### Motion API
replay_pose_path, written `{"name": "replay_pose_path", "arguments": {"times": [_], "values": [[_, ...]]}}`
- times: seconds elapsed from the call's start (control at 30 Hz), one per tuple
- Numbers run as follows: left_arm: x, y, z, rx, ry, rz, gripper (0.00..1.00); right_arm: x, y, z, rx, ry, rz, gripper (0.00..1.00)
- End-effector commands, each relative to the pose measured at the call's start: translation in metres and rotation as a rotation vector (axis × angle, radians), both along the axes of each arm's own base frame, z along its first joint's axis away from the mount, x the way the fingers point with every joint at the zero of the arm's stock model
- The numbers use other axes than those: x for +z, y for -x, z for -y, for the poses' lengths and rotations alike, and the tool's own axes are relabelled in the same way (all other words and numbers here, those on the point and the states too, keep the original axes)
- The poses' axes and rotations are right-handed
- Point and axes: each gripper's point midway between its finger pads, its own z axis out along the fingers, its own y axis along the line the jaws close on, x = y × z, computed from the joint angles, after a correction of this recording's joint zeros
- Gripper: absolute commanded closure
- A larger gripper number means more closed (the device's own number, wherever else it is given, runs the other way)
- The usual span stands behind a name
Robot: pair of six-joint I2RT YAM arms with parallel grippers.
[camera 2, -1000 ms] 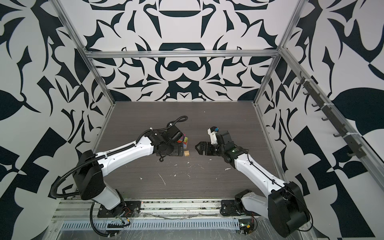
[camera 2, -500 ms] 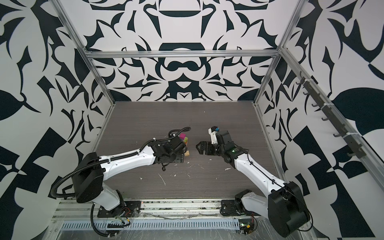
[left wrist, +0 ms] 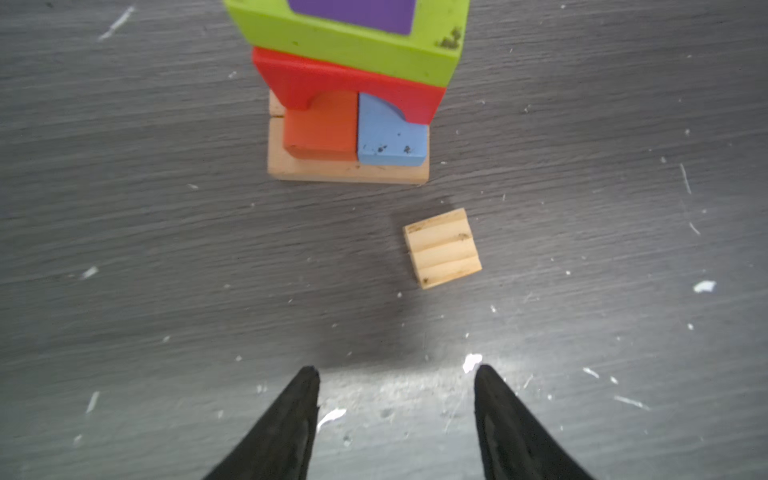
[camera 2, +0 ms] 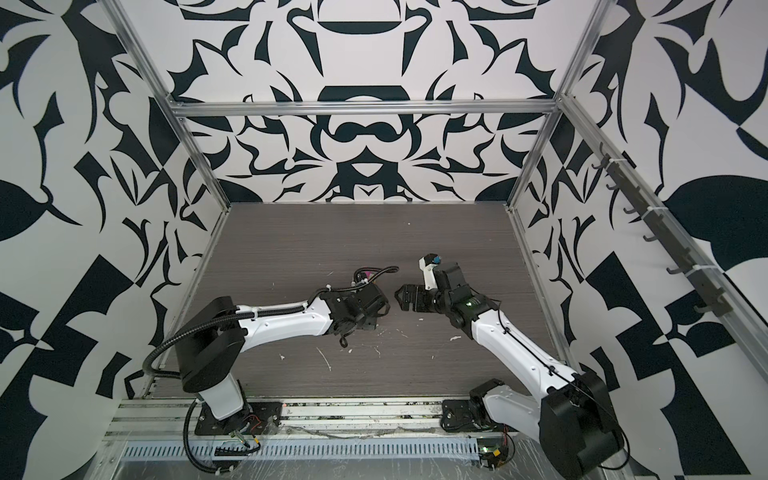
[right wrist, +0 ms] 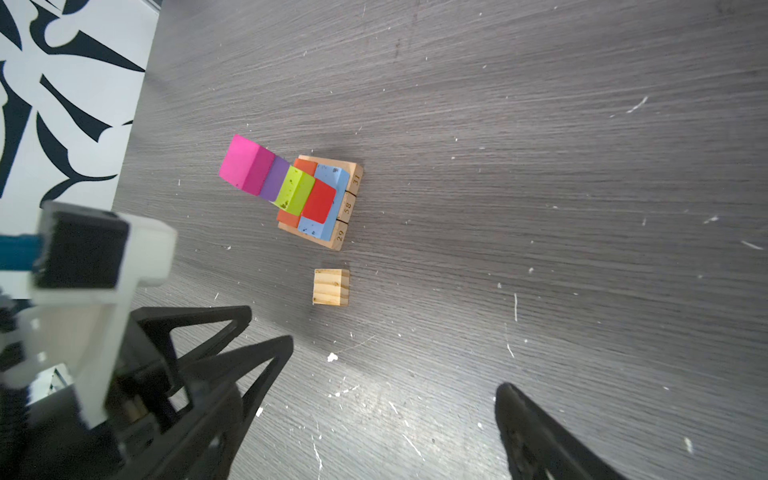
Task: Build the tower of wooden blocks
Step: 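Raise the left gripper off the stack and move toward the plain wooden cube, then lower the open left gripper around the plain wooden cube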
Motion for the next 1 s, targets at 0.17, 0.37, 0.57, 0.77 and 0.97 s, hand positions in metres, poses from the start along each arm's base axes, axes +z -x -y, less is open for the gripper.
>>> {"name": "replay_pose_path", "arguments": {"times": [0.17,0.37,0.57,0.77,0.97], "values": [[0.001,-0.016,0.027,0.009,0.042,0.047,0.42,0.015,-0.001,0.002,0.006,0.015,0.047,0.02],[-0.007,-0.018,0.031,0.040,0.057,0.053,0.40,0.018,-0.001,0.002,0.014,0.023,0.049,0.02],[-0.016,-0.019,0.029,0.065,0.030,0.052,0.39,0.022,-0.002,0.001,0.021,0.024,0.053,0.02],[-0.022,-0.019,0.036,0.069,0.034,0.054,0.39,0.022,-0.002,0.000,0.024,0.022,0.051,0.02],[-0.029,-0.020,0.037,0.070,0.009,0.056,0.42,0.025,-0.001,0.001,0.025,0.024,0.057,0.02]]}}
